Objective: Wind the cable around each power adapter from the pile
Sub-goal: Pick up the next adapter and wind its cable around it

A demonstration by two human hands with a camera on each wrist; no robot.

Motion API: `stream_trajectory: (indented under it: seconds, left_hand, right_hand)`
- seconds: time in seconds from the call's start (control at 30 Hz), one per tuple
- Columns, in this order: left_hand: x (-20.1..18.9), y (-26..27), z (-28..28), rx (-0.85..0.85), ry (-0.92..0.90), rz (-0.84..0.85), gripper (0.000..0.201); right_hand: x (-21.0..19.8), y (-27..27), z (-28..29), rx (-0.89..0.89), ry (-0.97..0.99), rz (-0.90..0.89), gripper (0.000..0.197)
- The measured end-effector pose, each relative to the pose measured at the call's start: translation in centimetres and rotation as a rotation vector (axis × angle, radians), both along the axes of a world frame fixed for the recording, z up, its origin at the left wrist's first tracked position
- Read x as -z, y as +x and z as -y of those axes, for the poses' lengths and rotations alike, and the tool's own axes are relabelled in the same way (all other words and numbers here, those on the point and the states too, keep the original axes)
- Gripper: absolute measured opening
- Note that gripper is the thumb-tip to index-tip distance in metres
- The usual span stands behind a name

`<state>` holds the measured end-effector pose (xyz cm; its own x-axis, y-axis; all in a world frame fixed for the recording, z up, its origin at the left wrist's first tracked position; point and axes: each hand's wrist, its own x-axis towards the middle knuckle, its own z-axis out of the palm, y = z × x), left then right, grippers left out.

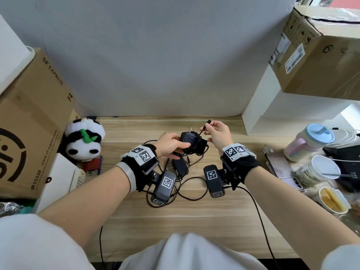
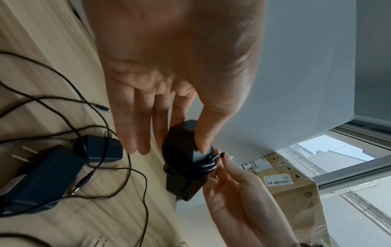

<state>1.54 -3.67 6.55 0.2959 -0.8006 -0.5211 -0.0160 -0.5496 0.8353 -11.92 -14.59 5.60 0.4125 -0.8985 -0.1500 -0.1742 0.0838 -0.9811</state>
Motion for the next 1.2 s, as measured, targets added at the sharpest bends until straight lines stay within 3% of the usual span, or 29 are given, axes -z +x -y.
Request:
stream_trajectory:
  seconds: [0.07, 0.2, 0.37, 0.5, 0.7, 0.87, 1.07, 1.2]
  left_hand:
    - [0.5, -0.1, -0.3, -0.072, -0.055, -0.101, 0.014]
    - [1.2, -0.5, -0.5, -0.159, -0.112, -0.310, 0.015]
    - [2.1, -2.0, 0.0, -0.137, -0.074, -0.290, 0.016]
    - [2.7, -3.4, 0.4, -0.048, -0.036, -0.247, 0.014]
    - [3.7, -6.3, 1.2, 0.105, -0.005, -0.258, 0.014]
    - [5.2, -9.6, 1.8, 0.206, 0.073, -0.389, 0.012]
    - [6.6, -15.7, 1.9, 0.287, 0.146, -0.503, 0.018]
    - [6.8, -19.4, 1.7, 0.336, 0.170, -0.564, 0.041]
  right_hand:
    - [0.1, -0.7, -0.2, -0.075, -0.008, 0.018, 0.015]
    - [0.9, -2.0, -1.0, -0.089, 0.023, 0.065, 0.015]
    - [2.4, -2.8, -2.5, 0.077, 0.091, 0.055, 0.020]
    - [3.5, -4.3, -3.2, 0.210, 0.075, -0.018, 0.024]
    - [4.4, -7.5, -3.5, 0.450, 0.296, 0.109, 0.025]
    - [5.0, -12.2, -5.1, 0.575, 0.494, 0.206, 0.021]
    - [6.6, -19.0, -8.7, 0.702, 0.404, 0.022, 0.008]
    - [7.1, -22.2, -10.8, 0.642, 0.292, -0.065, 0.012]
